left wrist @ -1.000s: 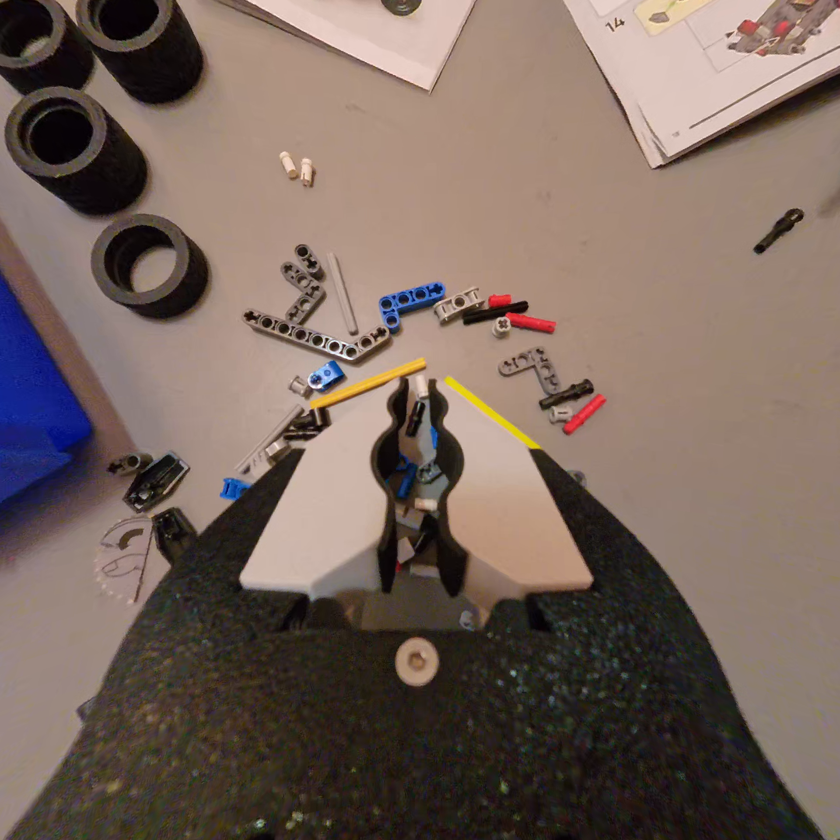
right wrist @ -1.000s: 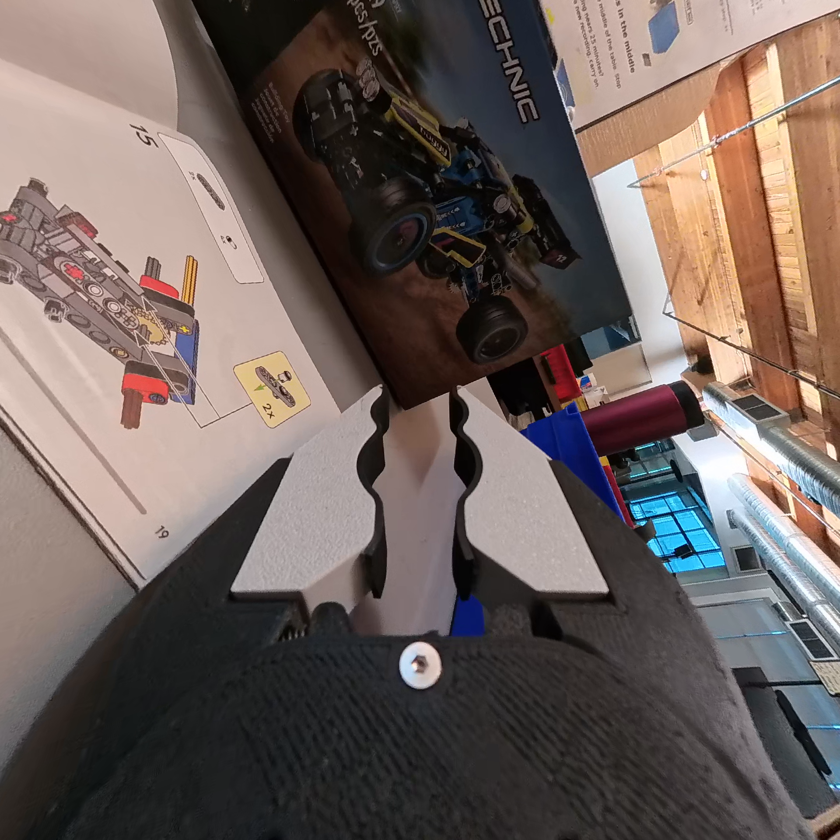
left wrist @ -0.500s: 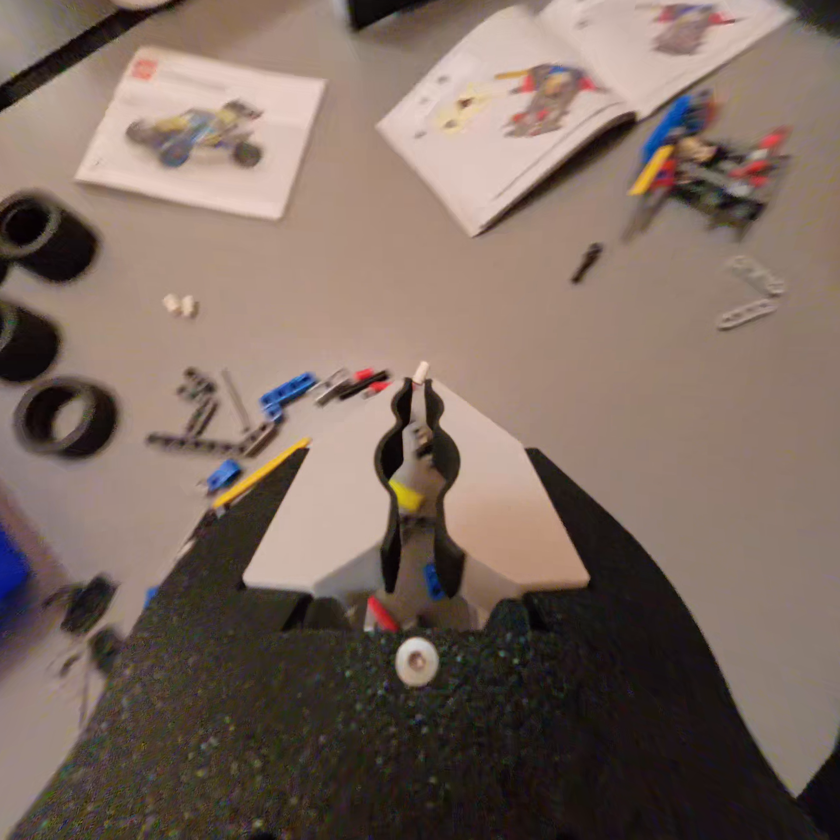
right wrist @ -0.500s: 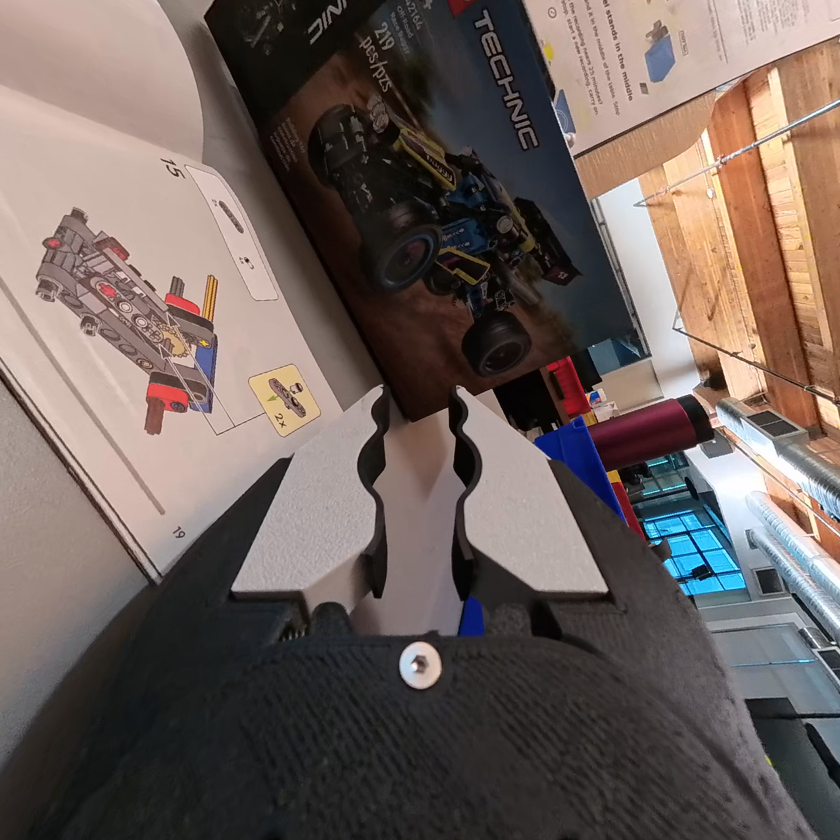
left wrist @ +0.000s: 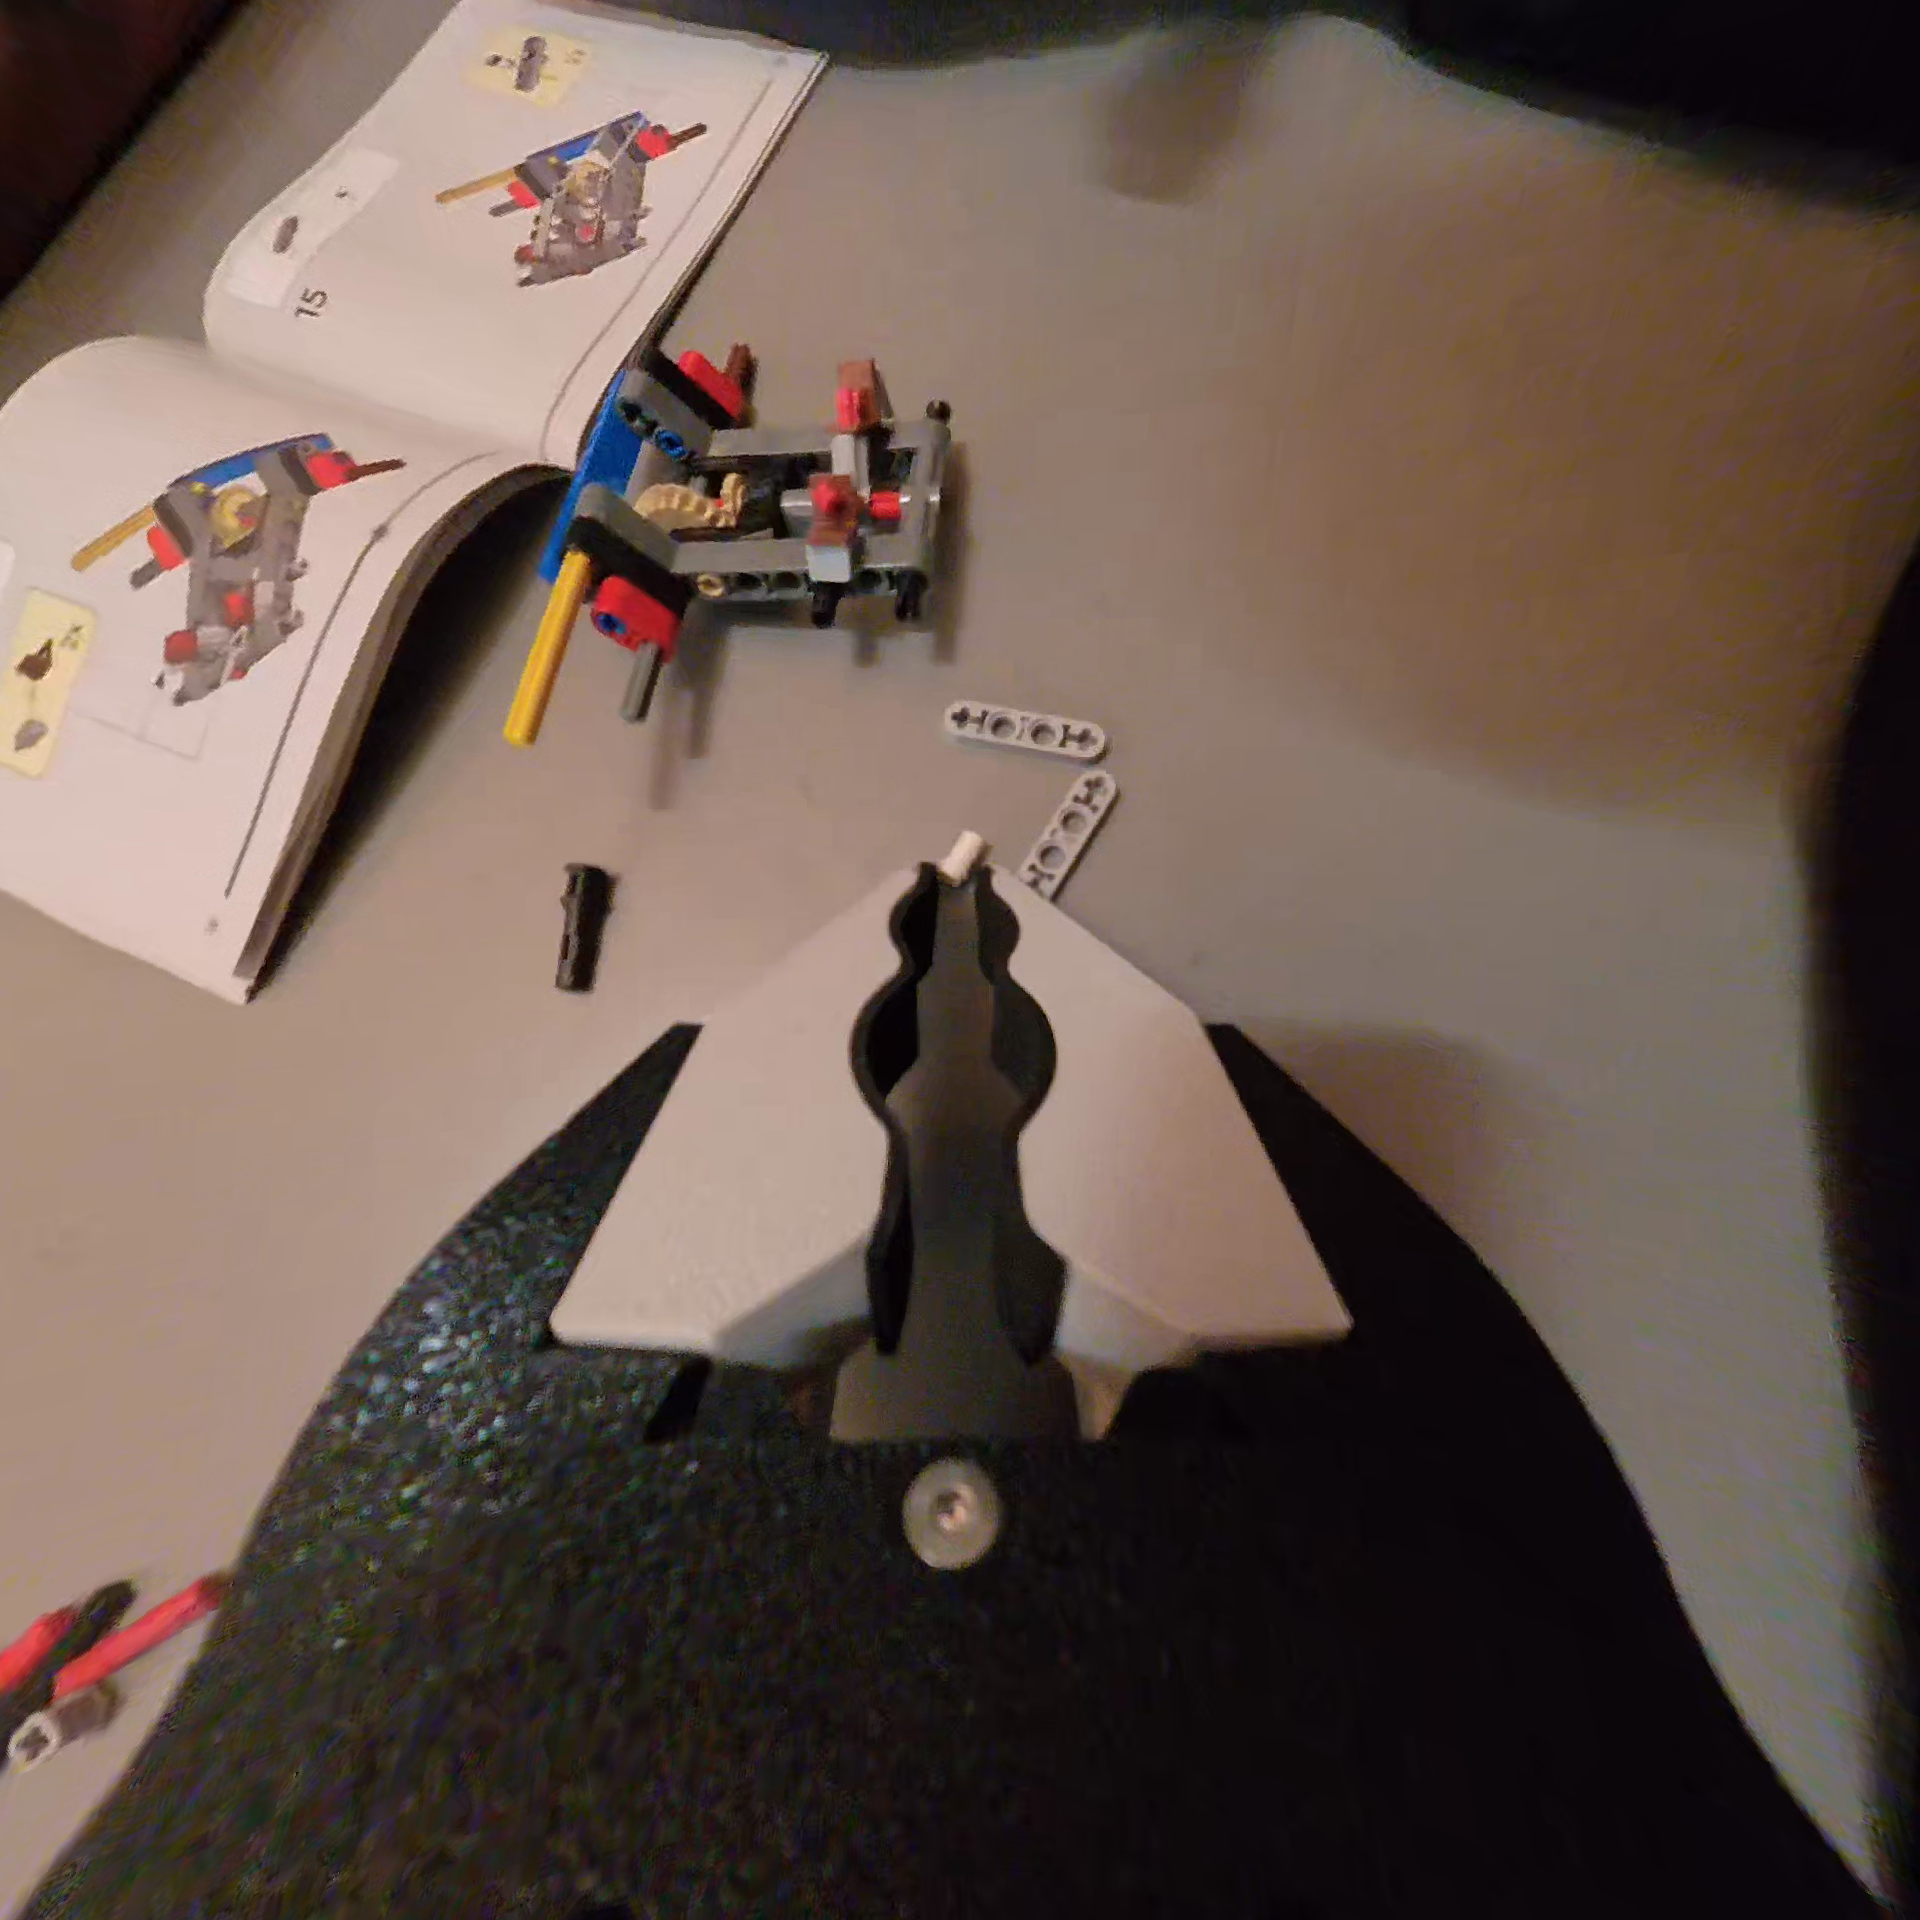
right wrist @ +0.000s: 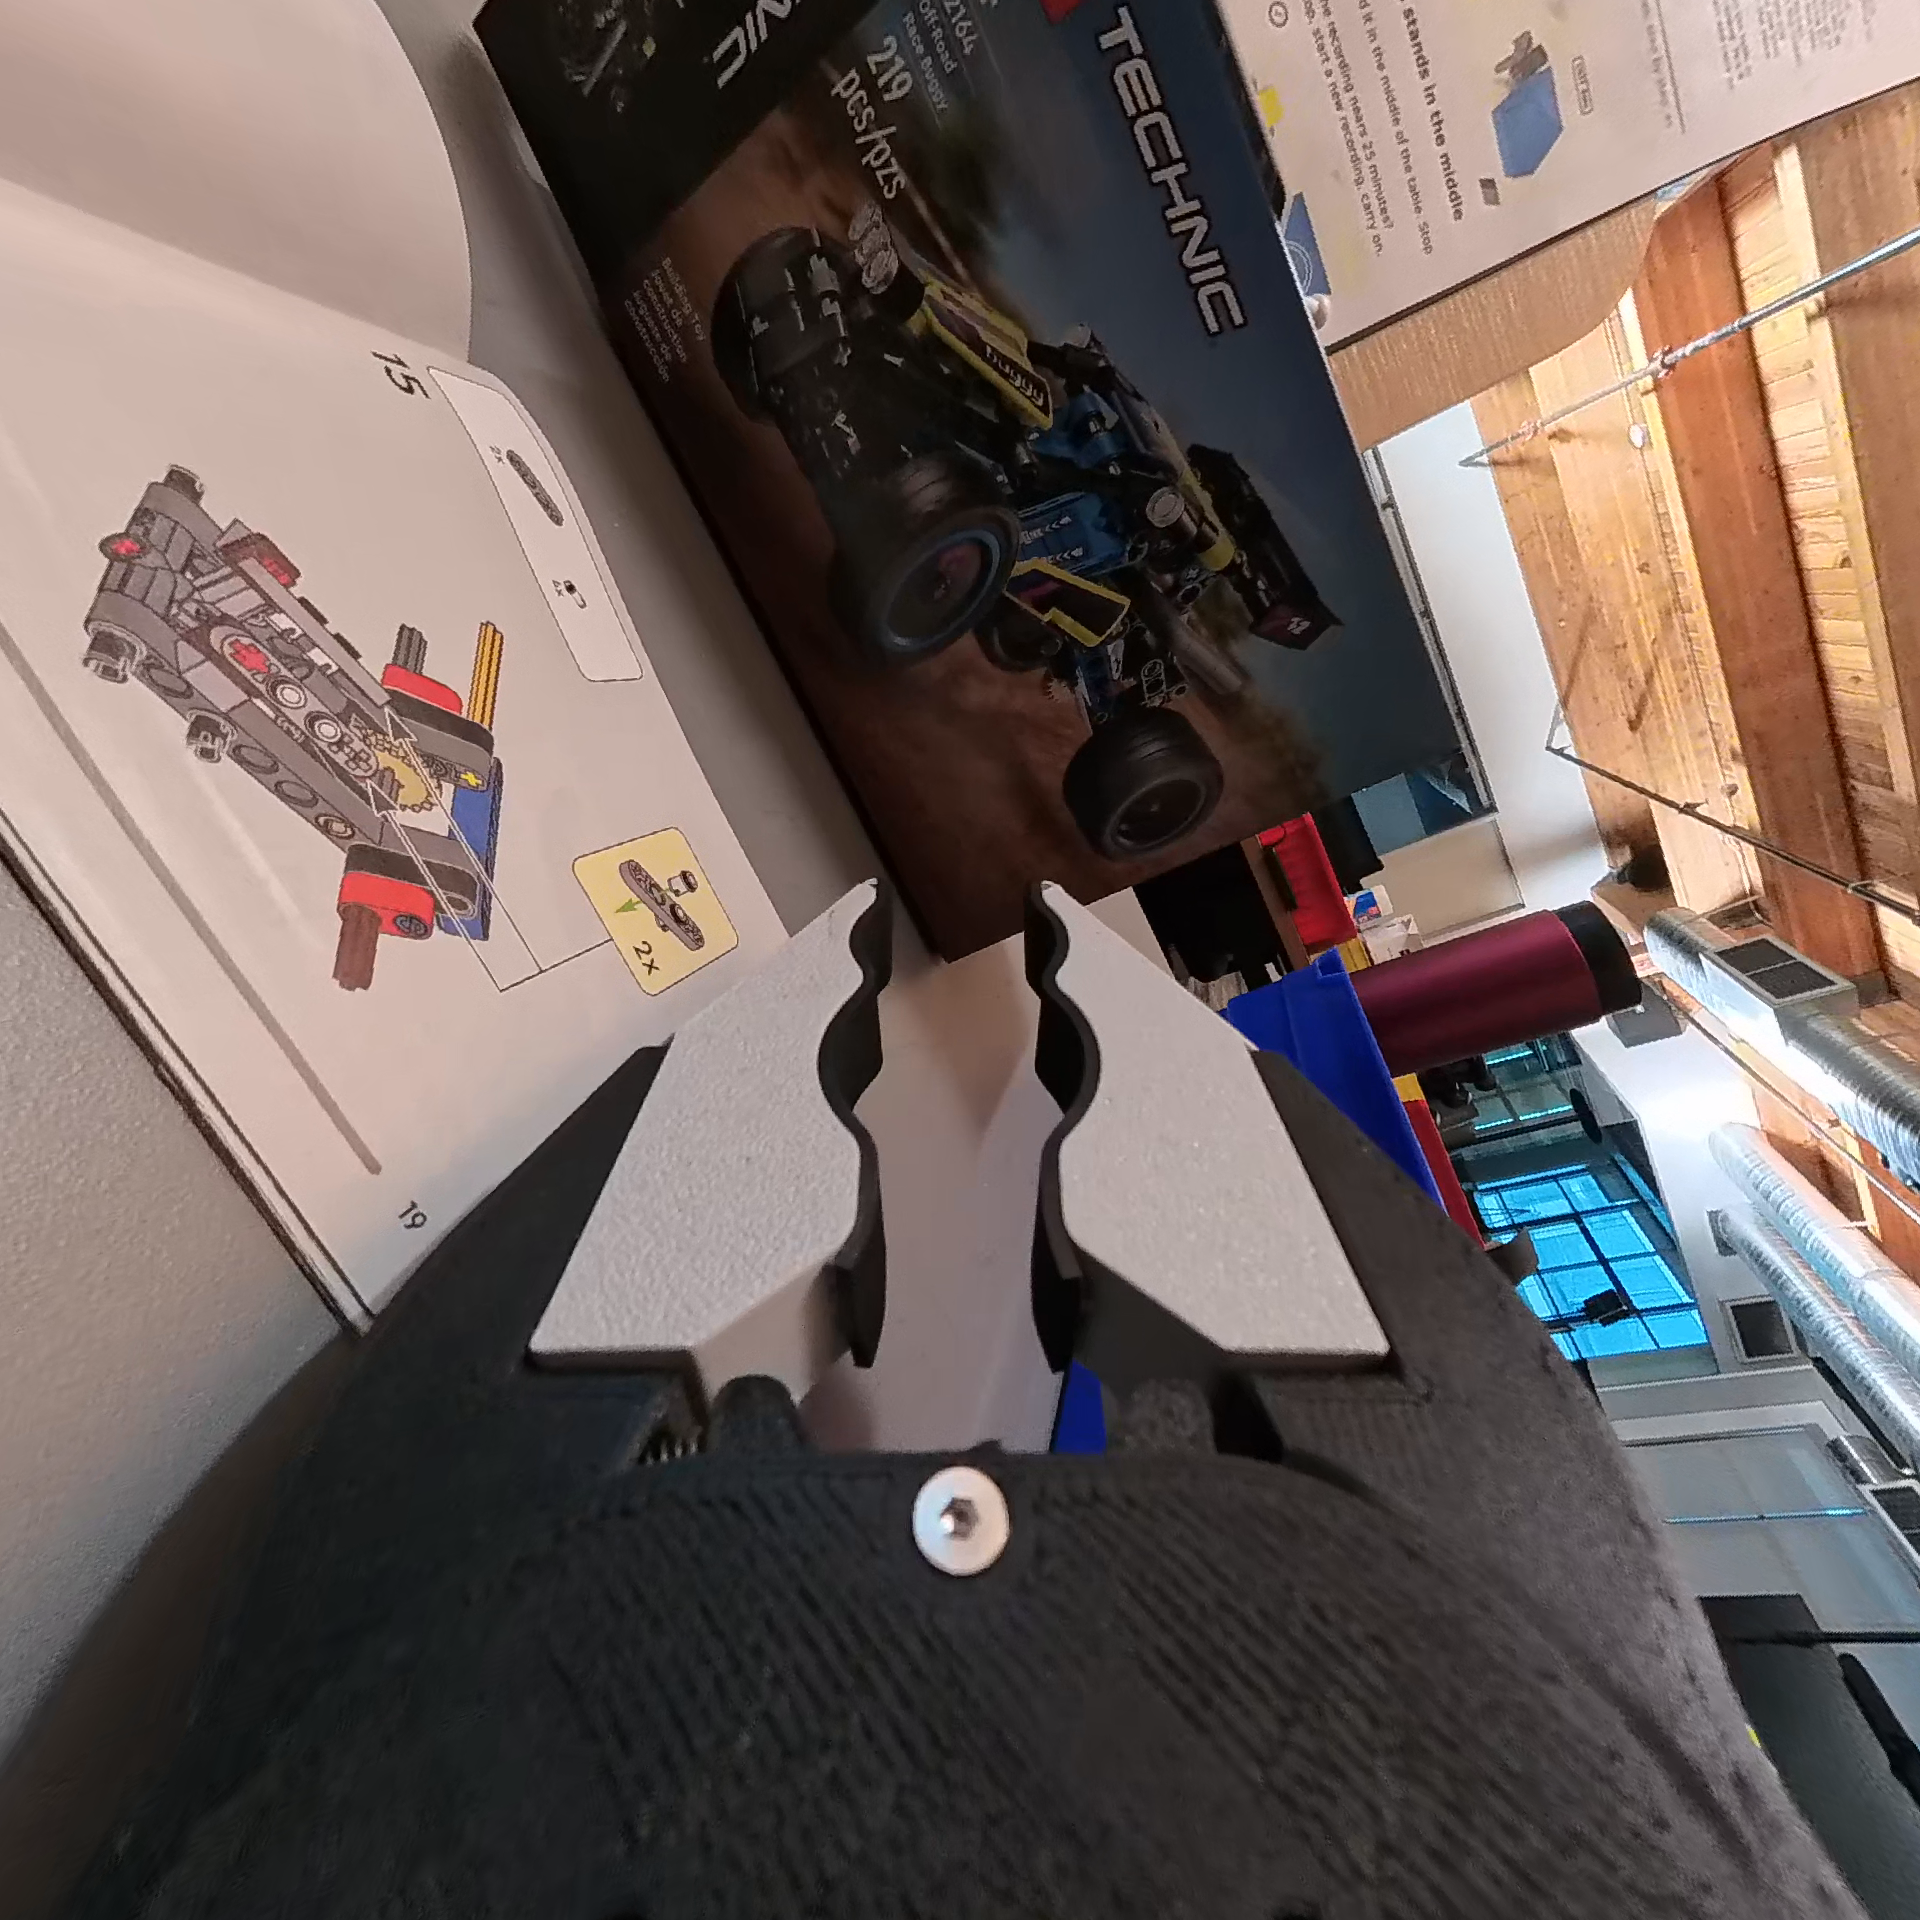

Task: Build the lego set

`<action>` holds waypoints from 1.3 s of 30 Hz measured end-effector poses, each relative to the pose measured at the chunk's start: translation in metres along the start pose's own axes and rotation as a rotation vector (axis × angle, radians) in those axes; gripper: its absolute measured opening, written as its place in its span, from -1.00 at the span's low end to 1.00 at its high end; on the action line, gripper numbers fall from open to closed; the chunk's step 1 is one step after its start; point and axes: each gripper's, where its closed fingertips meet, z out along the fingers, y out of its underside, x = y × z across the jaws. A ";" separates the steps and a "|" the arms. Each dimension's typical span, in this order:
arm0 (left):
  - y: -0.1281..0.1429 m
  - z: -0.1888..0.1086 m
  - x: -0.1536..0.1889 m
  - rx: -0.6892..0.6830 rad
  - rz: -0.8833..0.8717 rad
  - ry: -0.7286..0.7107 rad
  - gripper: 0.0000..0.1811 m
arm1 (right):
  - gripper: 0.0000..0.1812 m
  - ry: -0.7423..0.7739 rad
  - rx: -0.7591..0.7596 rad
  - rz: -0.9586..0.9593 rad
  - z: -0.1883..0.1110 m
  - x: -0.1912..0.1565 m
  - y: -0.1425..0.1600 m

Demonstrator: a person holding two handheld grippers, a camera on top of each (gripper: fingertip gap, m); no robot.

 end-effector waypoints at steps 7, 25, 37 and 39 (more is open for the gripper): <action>0.007 -0.018 -0.006 0.000 -0.014 -0.040 -0.89 | -0.75 0.003 0.001 0.000 0.000 0.001 0.000; 0.159 -0.215 -0.153 -0.204 -0.496 -0.707 -0.91 | -0.75 0.007 -0.013 -0.013 0.001 0.000 0.001; 0.176 -0.178 -0.153 -0.241 -0.543 -0.499 -0.87 | -0.75 -0.005 -0.034 -0.040 0.002 -0.004 0.004; 0.177 -0.175 -0.154 -0.228 -0.555 -0.490 -0.86 | -0.75 -0.007 -0.035 -0.040 0.002 -0.004 0.004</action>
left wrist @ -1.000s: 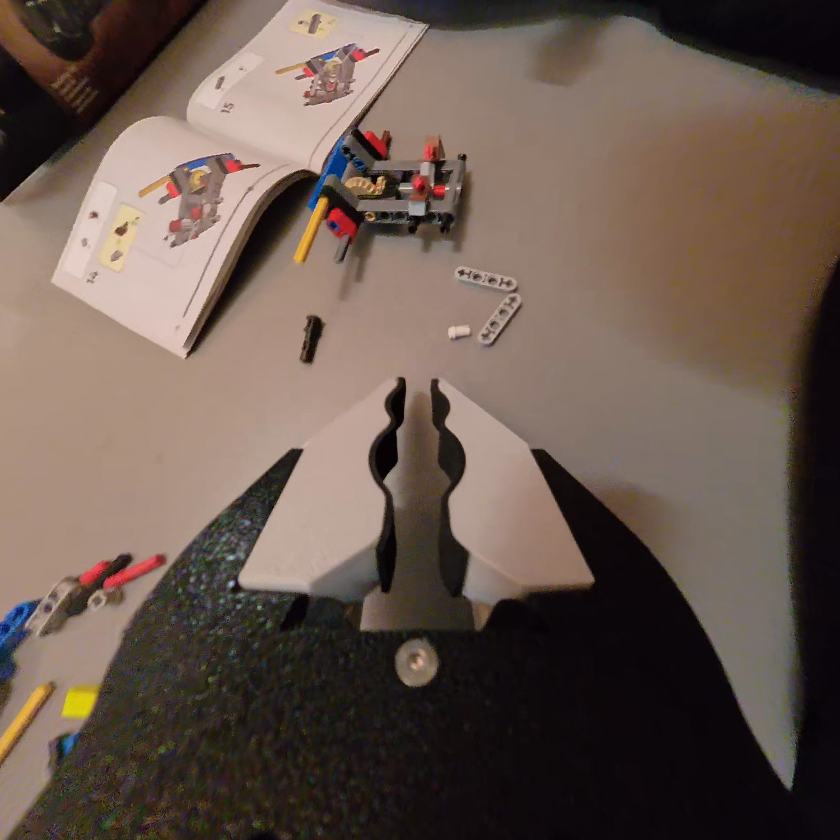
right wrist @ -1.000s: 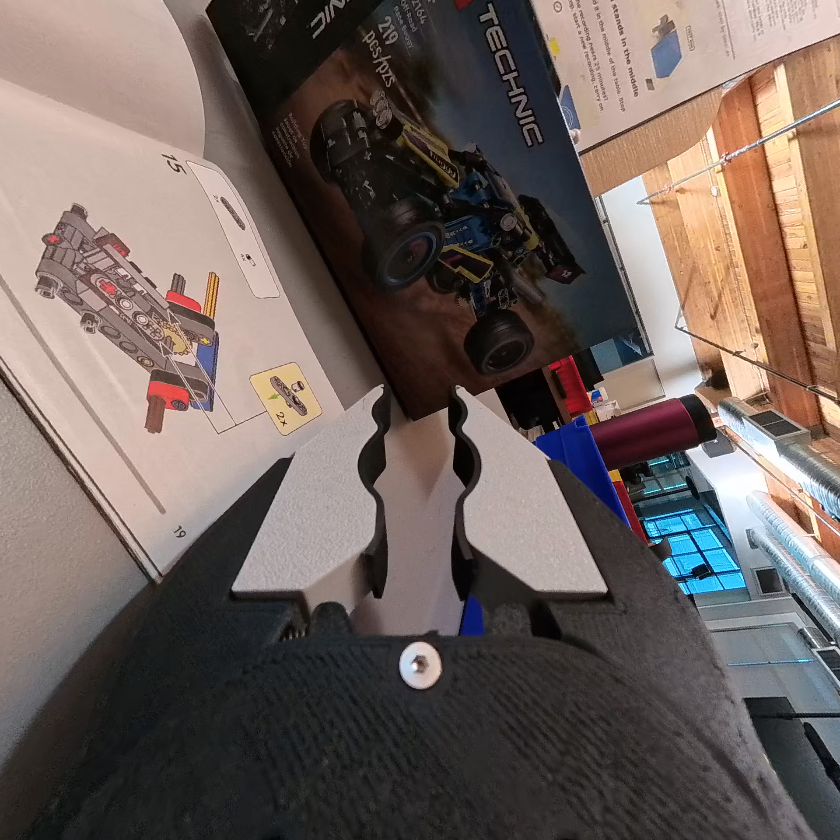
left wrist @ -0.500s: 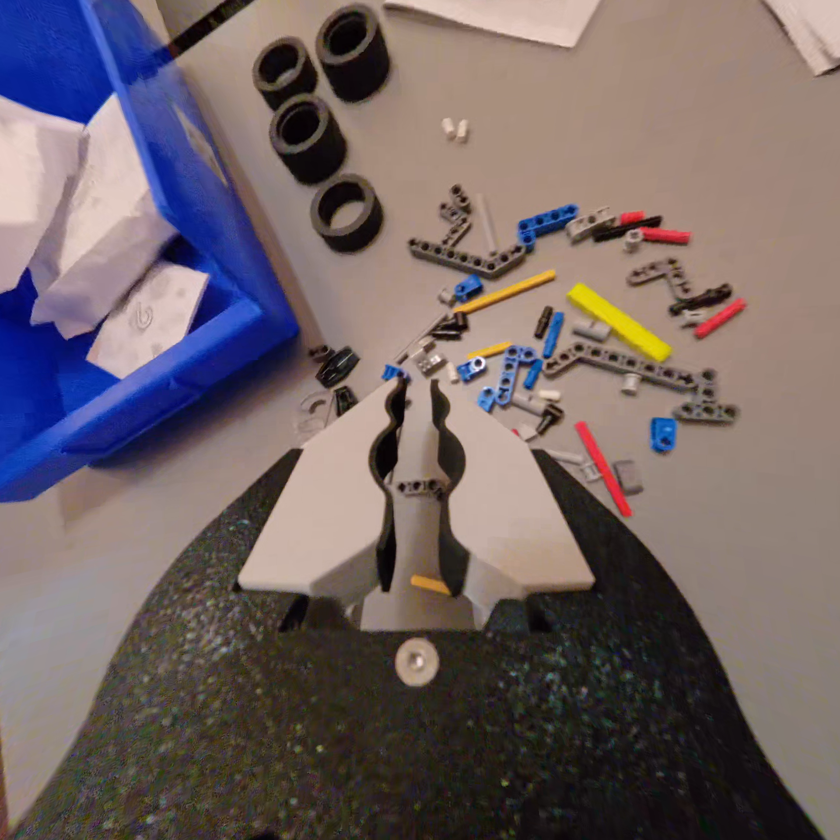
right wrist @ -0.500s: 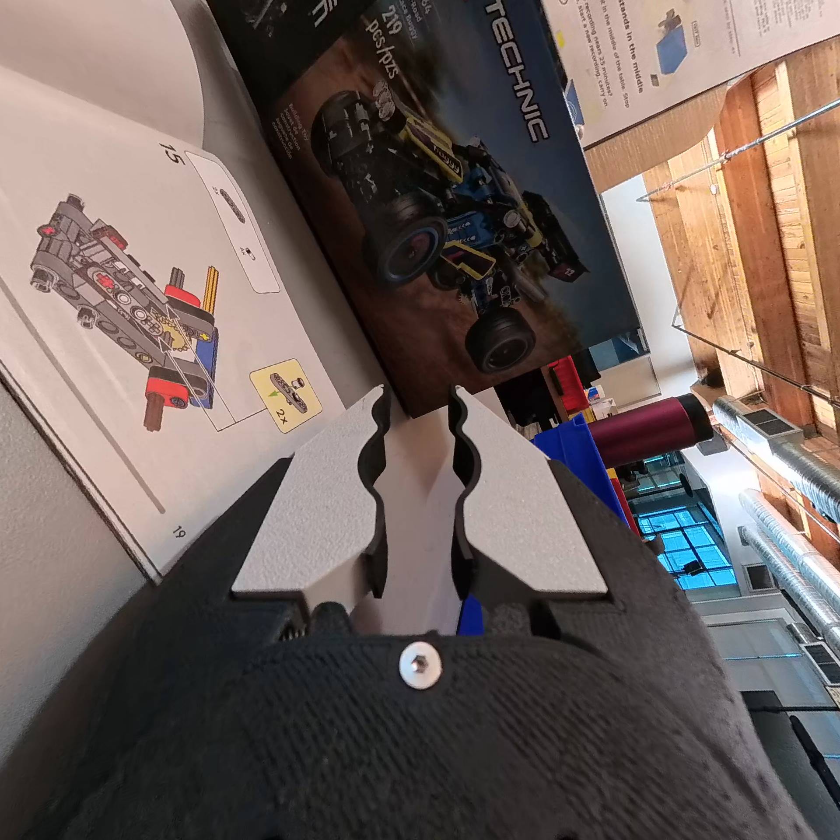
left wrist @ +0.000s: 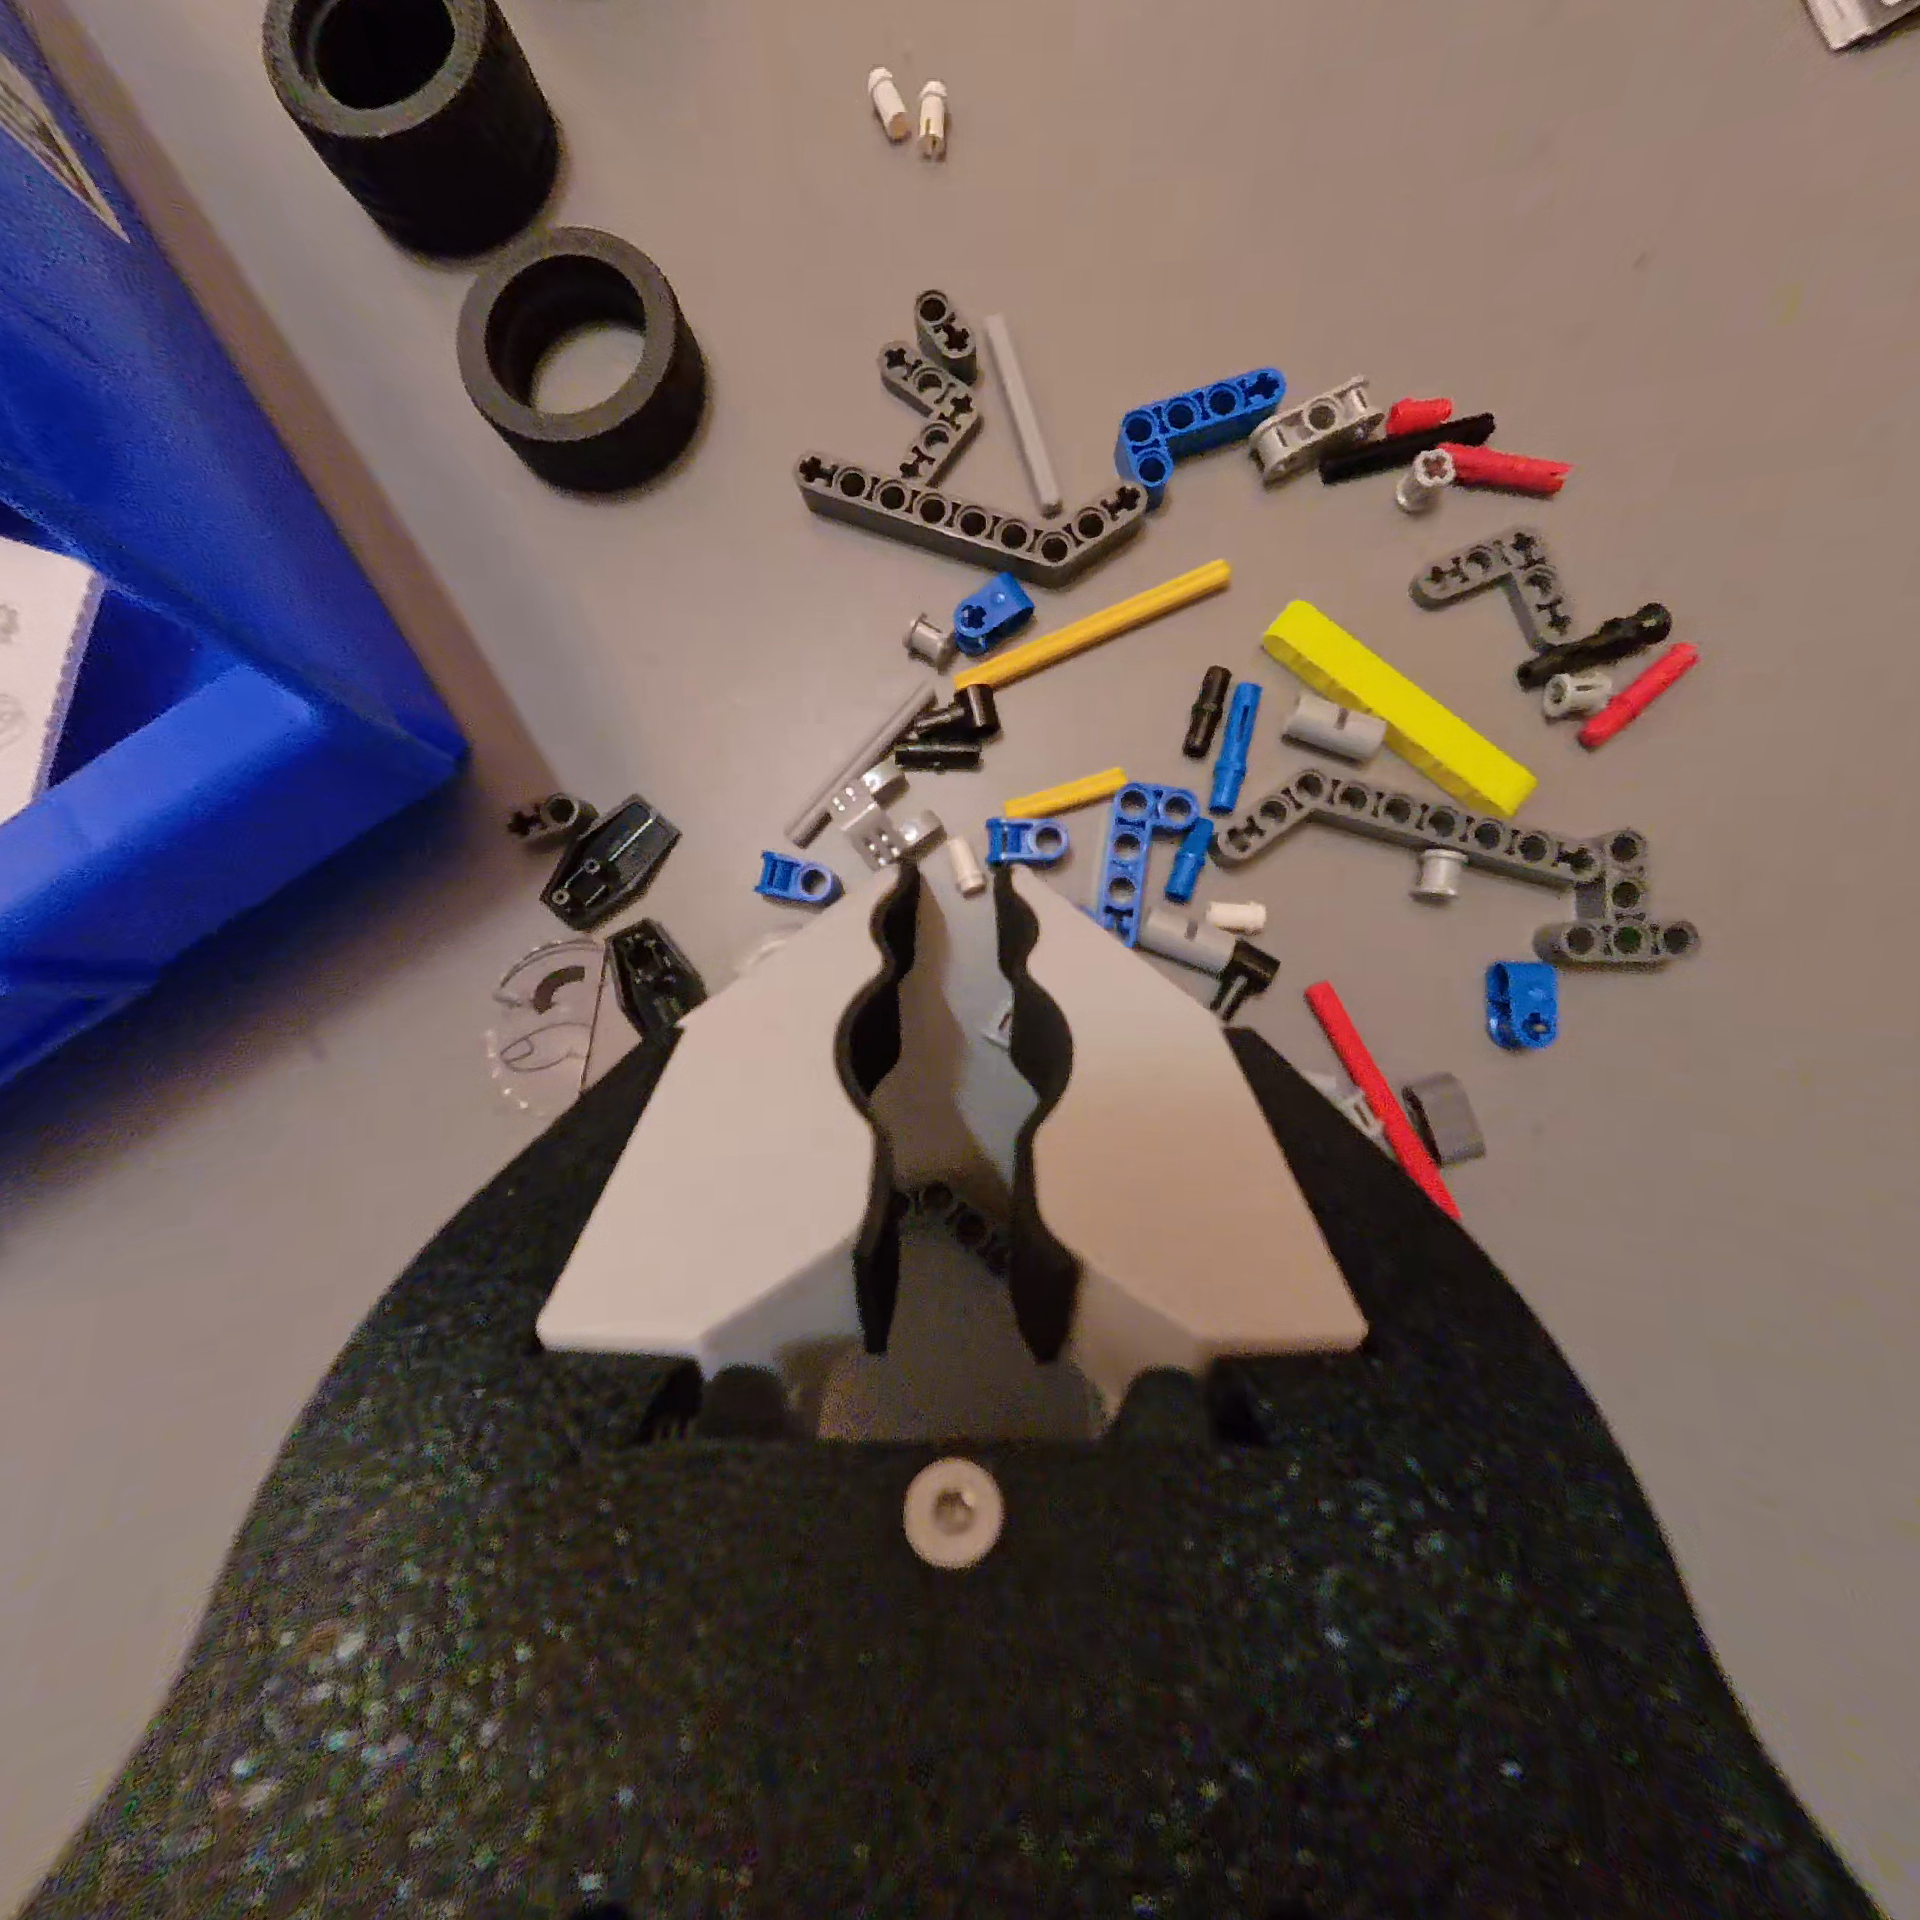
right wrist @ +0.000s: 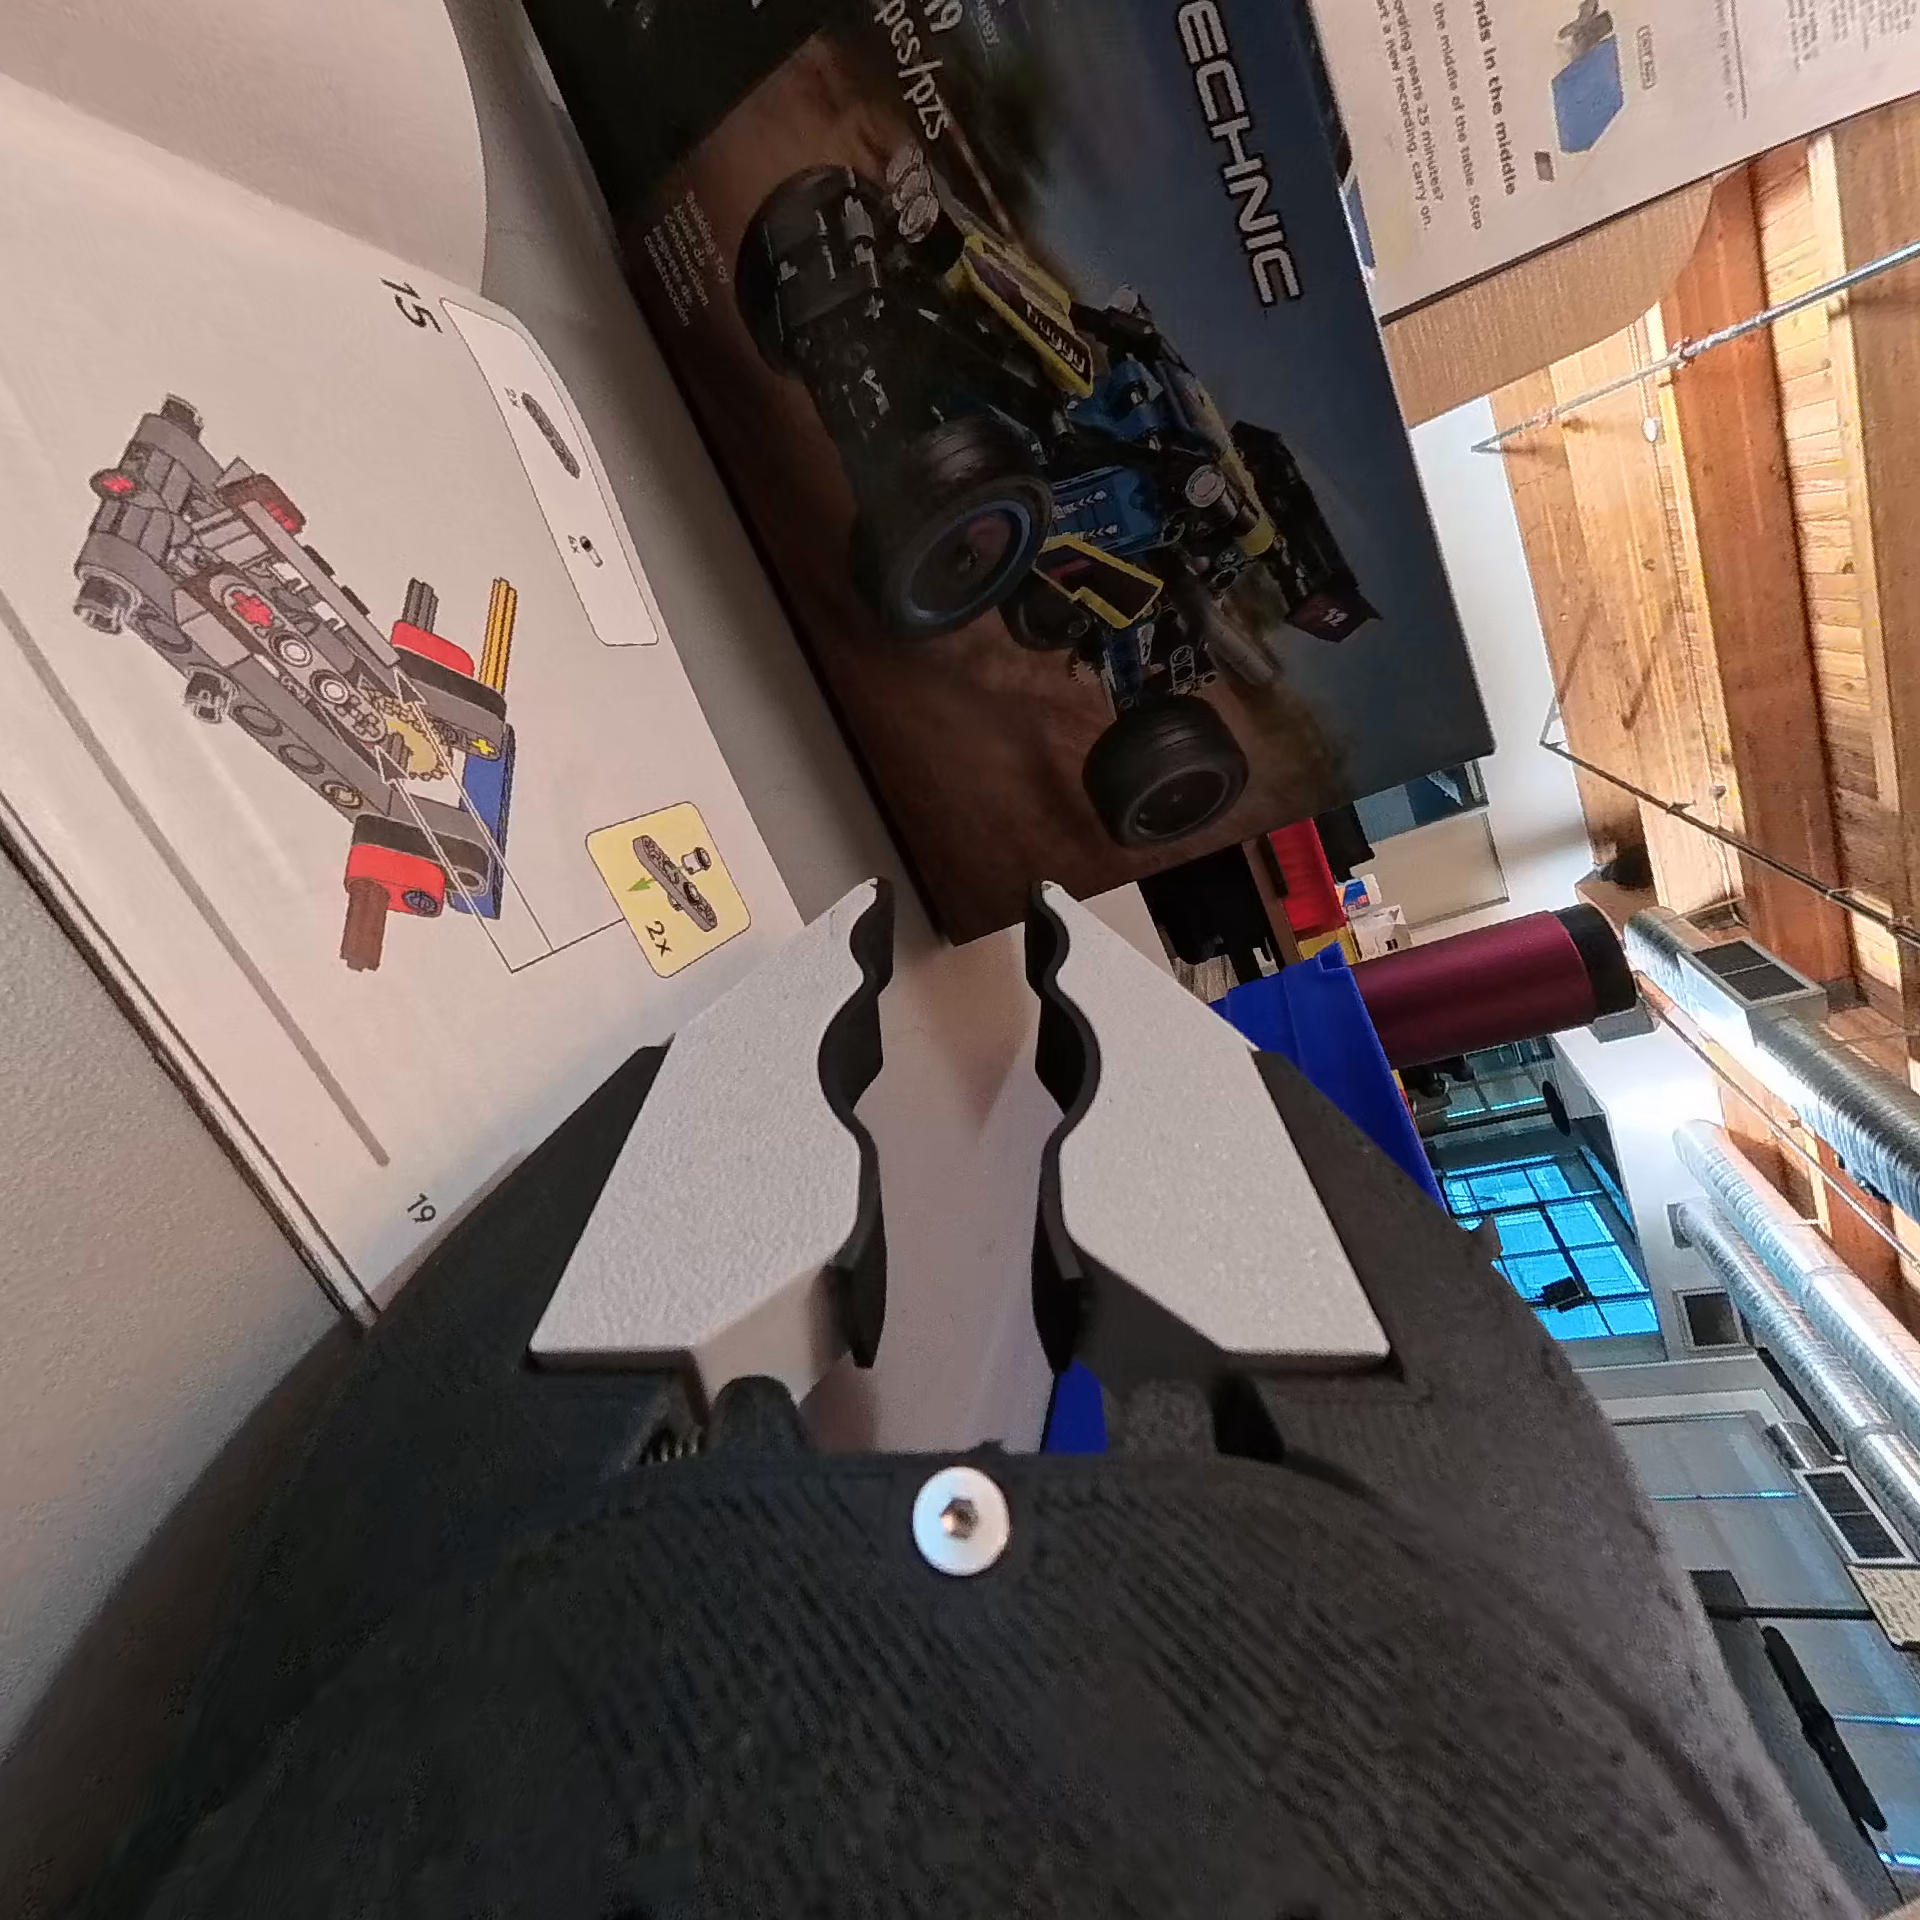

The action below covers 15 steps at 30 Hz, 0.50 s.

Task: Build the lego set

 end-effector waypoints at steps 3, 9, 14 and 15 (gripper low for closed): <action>-0.002 0.002 0.000 0.012 -0.019 0.004 -0.91 | -0.75 -0.003 0.000 -0.002 0.000 -0.001 0.000; -0.016 -0.023 0.030 0.053 0.039 0.051 -0.96 | -0.75 -0.002 0.001 -0.001 0.000 0.000 0.000; -0.062 -0.020 0.189 0.226 0.397 0.328 -0.97 | -0.75 -0.006 -0.003 -0.003 0.000 -0.001 0.000; -0.060 -0.010 0.216 0.215 0.474 0.342 -0.96 | -0.75 -0.007 -0.003 -0.003 0.001 -0.001 0.000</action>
